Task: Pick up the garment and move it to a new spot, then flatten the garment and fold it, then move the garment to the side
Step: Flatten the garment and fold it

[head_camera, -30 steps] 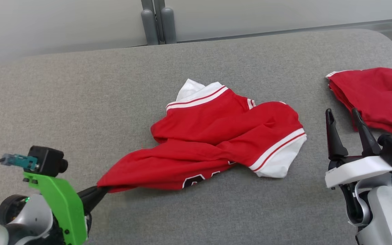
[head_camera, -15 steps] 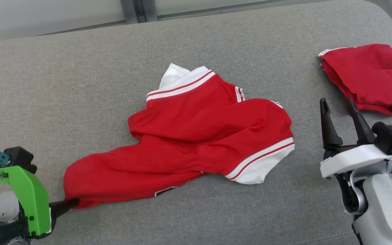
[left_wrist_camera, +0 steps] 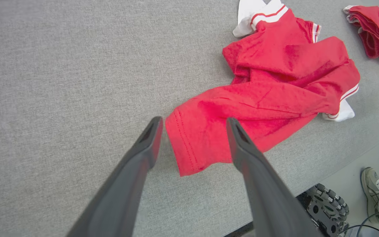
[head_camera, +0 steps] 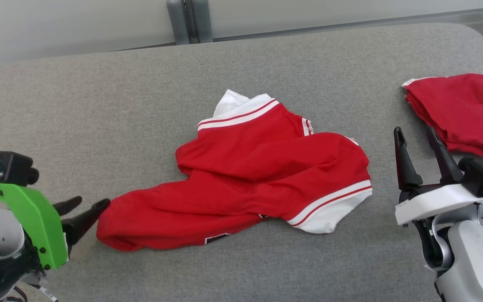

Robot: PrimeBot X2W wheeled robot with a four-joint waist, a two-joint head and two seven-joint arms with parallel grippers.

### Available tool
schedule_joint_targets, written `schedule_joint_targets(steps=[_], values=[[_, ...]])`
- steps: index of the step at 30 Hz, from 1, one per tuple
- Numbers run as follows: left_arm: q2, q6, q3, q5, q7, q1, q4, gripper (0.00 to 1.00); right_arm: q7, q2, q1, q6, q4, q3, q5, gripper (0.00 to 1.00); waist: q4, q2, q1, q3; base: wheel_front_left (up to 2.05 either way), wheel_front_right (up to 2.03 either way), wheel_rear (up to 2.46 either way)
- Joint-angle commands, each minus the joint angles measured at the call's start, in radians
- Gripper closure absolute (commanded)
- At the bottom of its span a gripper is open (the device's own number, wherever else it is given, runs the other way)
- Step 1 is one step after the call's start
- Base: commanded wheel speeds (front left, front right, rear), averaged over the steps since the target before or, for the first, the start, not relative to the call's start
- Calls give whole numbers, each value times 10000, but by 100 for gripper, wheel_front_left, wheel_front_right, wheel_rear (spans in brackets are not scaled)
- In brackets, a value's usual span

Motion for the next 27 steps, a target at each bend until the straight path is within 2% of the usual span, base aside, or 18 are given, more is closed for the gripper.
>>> schedule_joint_targets(steps=[1,5,9,14,20,25,26,27], values=[[-78,17,-130,-235,296,-248,206,0,-32,-3,102,0,-51,50,-48,0,94,0,0,-96,0,0,0],[-215,93,-420,-854,1347,-1131,1206,0,36,-1,-121,0,-65,214,-15,0,-153,0,0,176,0,0,0],[-341,383,-465,-1440,2291,-2140,2340,0,85,70,-415,0,-30,420,20,0,-593,0,0,577,0,0,0],[-395,793,-605,-1659,3123,-3036,3675,0,56,179,-707,0,95,588,58,0,-1122,0,0,961,0,0,0],[-299,1066,-749,-1877,3928,-3366,4732,0,3,240,-819,0,333,628,119,0,-1452,0,0,1060,0,0,0],[-250,998,-889,-1923,4207,-3300,5000,0,-25,223,-771,0,474,560,127,0,-1467,0,0,931,0,0,0],[-265,965,-891,-1900,4137,-3275,5009,16,-30,223,-771,0,508,546,122,0,-1445,0,0,889,0,0,0],[-312,928,-851,-1888,4025,-3271,5011,66,-35,234,-774,0,517,561,116,0,-1423,0,0,851,0,0,0]])
